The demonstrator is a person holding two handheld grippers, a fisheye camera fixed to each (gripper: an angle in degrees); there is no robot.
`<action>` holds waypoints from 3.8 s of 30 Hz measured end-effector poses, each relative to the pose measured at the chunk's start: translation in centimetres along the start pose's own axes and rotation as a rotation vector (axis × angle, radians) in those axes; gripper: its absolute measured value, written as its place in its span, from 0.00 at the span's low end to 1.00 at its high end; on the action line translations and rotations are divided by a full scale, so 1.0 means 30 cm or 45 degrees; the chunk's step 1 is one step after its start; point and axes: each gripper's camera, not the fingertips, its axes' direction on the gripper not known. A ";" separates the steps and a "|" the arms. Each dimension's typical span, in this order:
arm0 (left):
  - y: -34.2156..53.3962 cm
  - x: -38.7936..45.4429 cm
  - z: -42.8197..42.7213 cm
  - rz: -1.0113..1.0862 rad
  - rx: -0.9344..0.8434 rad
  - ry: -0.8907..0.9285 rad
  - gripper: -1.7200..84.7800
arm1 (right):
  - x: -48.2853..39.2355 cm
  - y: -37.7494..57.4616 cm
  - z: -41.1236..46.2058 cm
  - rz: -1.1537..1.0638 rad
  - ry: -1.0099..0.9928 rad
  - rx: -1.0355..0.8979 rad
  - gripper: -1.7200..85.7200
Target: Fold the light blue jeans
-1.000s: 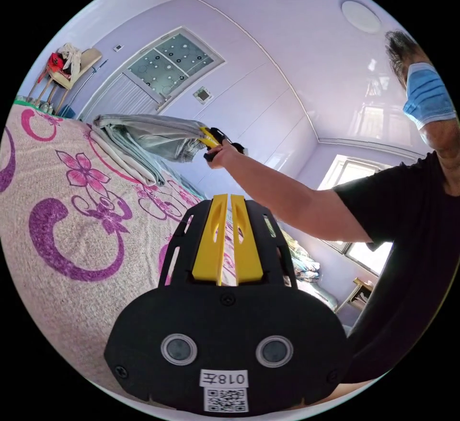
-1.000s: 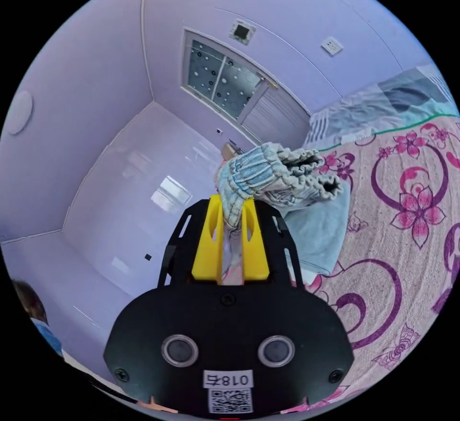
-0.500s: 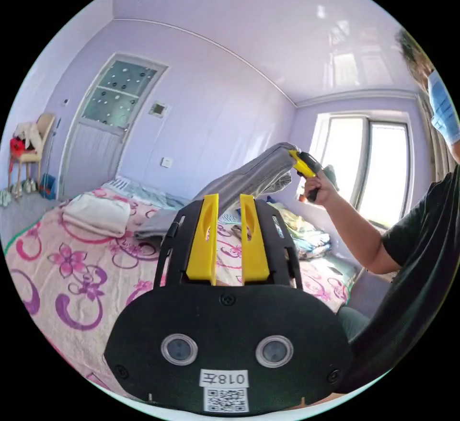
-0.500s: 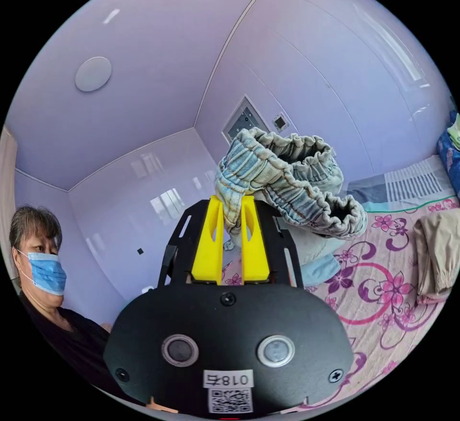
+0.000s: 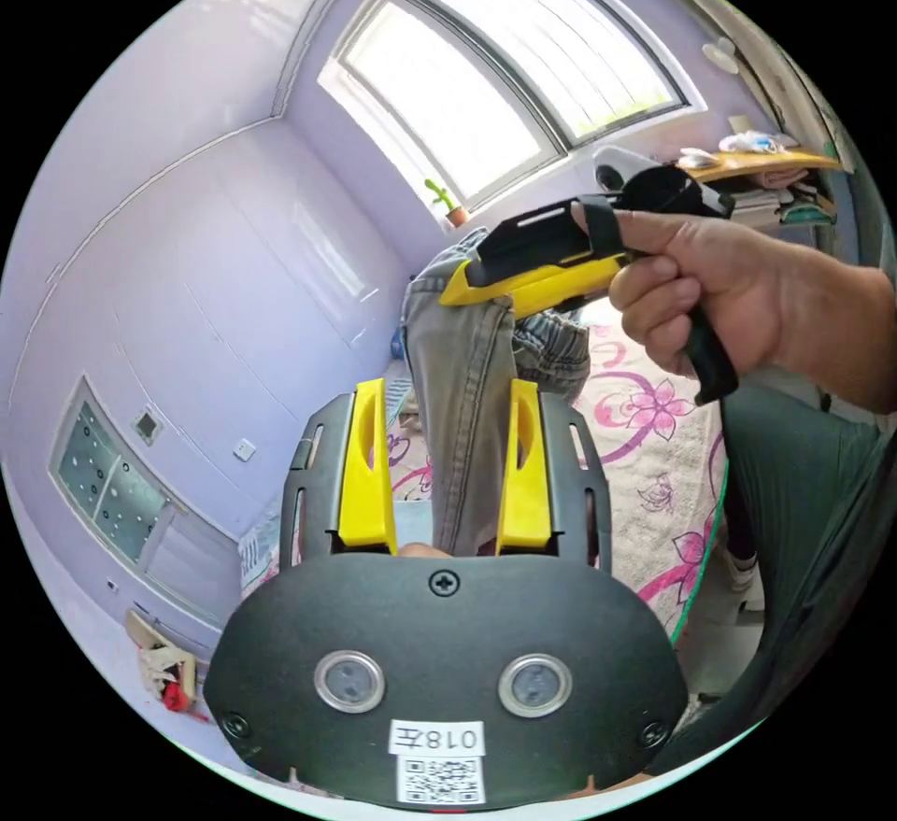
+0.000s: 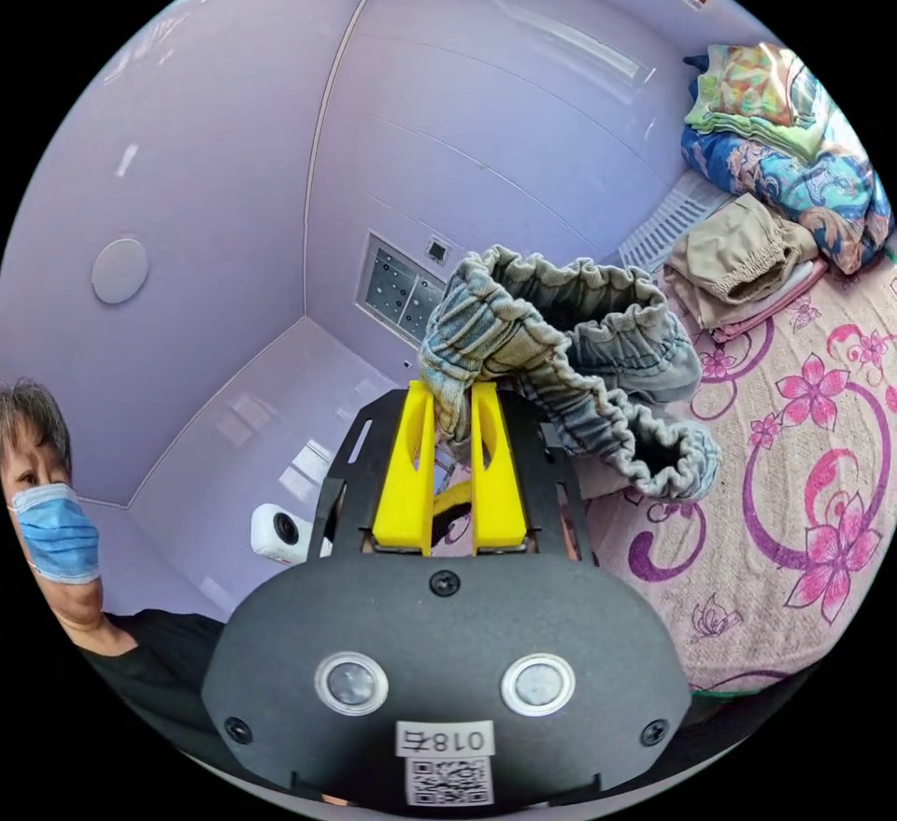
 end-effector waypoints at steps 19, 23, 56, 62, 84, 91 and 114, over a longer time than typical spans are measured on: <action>1.124 -0.504 -0.753 -1.271 0.420 -0.111 0.02 | -0.001 0.090 -0.260 -0.402 -0.094 -0.073 0.05; 1.856 -0.451 -1.270 -1.603 0.672 -0.450 0.02 | 0.119 0.065 -0.234 -0.311 -0.001 -0.123 0.08; 3.839 0.747 -1.756 -2.154 0.629 -0.798 0.01 | 1.005 -0.110 1.264 0.461 0.405 -0.817 0.19; 3.783 0.680 -1.643 -2.109 0.648 -0.767 0.01 | 1.043 -0.092 1.280 0.527 0.330 -0.792 0.05; 3.330 -0.376 -0.041 -1.906 0.333 0.334 0.01 | 0.589 -0.689 -0.041 -0.457 0.837 -0.630 0.05; 3.552 -0.039 0.130 -2.383 -0.041 0.325 0.01 | 1.009 -0.303 -0.275 -0.012 1.378 -1.196 0.07; 1.899 -0.799 1.797 -0.710 -1.352 0.170 0.20 | 0.591 0.194 -0.280 -0.161 0.852 -0.806 0.02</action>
